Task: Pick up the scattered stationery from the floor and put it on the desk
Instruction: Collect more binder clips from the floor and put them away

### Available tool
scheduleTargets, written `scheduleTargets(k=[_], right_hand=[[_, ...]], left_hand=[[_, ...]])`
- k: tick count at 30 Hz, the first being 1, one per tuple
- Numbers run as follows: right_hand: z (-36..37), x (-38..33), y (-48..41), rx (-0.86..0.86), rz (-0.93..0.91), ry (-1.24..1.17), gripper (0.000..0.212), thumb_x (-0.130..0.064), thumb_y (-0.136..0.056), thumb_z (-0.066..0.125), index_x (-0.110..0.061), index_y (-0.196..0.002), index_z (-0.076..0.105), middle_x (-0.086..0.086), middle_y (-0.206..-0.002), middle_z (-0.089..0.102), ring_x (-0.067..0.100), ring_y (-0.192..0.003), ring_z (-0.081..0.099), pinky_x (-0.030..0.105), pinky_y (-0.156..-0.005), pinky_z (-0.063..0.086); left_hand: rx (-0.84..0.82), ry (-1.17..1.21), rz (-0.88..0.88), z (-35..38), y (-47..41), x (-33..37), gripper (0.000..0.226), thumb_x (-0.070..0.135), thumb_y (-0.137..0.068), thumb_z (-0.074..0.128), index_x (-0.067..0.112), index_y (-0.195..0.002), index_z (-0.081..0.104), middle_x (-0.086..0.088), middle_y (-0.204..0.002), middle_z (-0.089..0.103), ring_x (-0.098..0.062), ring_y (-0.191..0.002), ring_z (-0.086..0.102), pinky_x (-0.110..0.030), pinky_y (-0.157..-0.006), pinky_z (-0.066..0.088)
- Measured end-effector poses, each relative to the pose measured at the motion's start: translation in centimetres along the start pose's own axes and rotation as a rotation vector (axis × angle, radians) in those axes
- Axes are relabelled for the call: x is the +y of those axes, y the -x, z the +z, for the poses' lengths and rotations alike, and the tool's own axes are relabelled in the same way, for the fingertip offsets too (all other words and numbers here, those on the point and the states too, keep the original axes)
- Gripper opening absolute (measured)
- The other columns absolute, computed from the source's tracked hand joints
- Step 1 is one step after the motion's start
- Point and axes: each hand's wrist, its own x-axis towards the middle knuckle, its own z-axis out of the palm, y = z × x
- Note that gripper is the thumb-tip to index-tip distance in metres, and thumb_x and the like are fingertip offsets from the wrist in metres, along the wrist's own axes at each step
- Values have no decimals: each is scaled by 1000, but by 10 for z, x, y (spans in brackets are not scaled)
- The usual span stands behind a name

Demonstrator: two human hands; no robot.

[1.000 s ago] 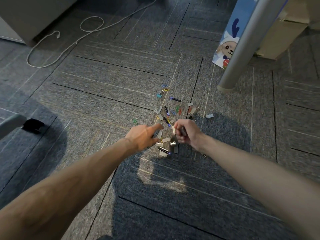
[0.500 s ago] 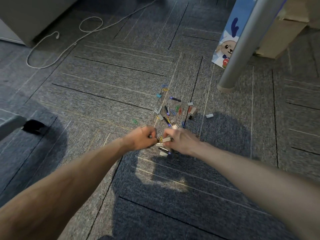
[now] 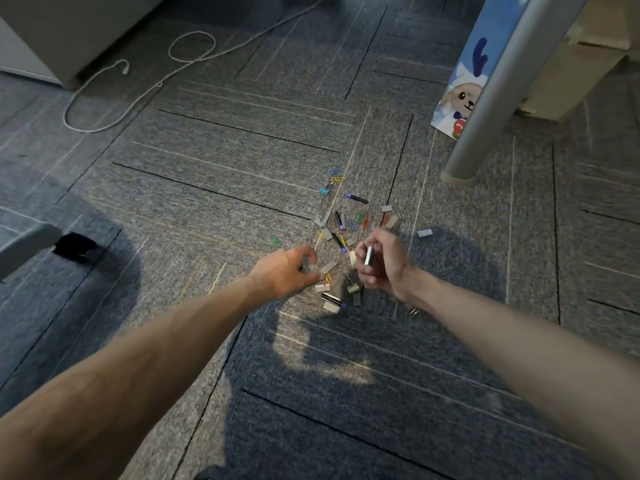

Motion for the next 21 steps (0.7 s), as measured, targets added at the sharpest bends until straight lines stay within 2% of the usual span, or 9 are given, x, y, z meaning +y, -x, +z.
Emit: scheduleTargets(k=[3, 6, 9, 11, 13, 14, 16, 19, 21], right_hand=[[-4, -5, 5, 16, 39, -189, 34, -30, -93, 46, -19, -61, 47, 3, -57, 53, 16, -46, 47, 20, -41, 37], [-11, -2, 6, -11, 71, -73, 28, -25, -96, 55, -17, -69, 51, 3, -67, 56, 13, -52, 51, 22, -42, 42], [-15, 7, 9, 54, 87, 453, 27, -33, -94, 61, -17, -75, 51, -3, -64, 45, 8, -49, 41, 20, -44, 39], [-15, 15, 11, 116, 43, 850, 27, -39, -91, 64, -18, -79, 51, -5, -68, 49, 8, -52, 42, 19, -48, 40], [-12, 23, 12, 121, -21, 1071, 27, -42, -89, 66, -18, -88, 55, -3, -79, 59, 9, -61, 52, 23, -56, 46], [-10, 26, 12, 121, -45, 1139, 28, -44, -88, 66, -18, -92, 55, -2, -84, 61, 12, -69, 57, 26, -62, 50], [-7, 30, 11, 134, -82, 1269, 32, -49, -87, 65, -19, -94, 54, -2, -88, 62, 16, -76, 61, 32, -67, 53], [-3, 33, 5, 138, -78, 1350, 33, -49, -88, 64, -18, -96, 52, -2, -85, 60, 15, -73, 60, 31, -64, 52], [0, 30, 3, 130, -54, 1370, 34, -50, -87, 64, -19, -95, 51, -3, -82, 58, 13, -72, 57, 29, -59, 47]], left_hand=[[31, -96, 1, 4, -7, 8, 41, 59, -87, 49, 24, -109, 48, 3, -85, 66, -10, -61, 63, -21, -51, 49], [18, -184, -32, 7, -16, 16, 43, 60, -87, 47, 23, -108, 45, 3, -85, 63, -12, -65, 63, -26, -55, 53], [-34, -210, -61, 9, -21, 23, 37, 53, -91, 48, 20, -107, 44, 2, -81, 60, -12, -64, 59, -26, -55, 51], [-65, -245, -30, 10, -24, 26, 32, 47, -94, 46, 18, -107, 45, 2, -76, 56, -10, -61, 55, -23, -52, 46], [-92, -262, -18, 8, -23, 31, 31, 45, -95, 44, 16, -104, 48, 2, -74, 54, -10, -61, 52, -22, -52, 42], [-109, -195, -37, 7, -23, 32, 30, 44, -95, 45, 15, -100, 50, 2, -75, 55, -11, -61, 52, -22, -52, 42], [-170, 138, -97, 3, -21, 30, 28, 39, -94, 46, 13, -94, 55, 1, -74, 56, -11, -59, 50, -22, -50, 40], [-271, 723, -121, -8, -11, 24, 27, 26, -96, 41, 13, -74, 50, 4, -57, 43, -10, -45, 34, -22, -40, 27], [-265, 1011, -128, -15, -3, 19, 28, 25, -94, 37, 18, -67, 43, 4, -54, 37, -11, -42, 27, -21, -37, 20]])
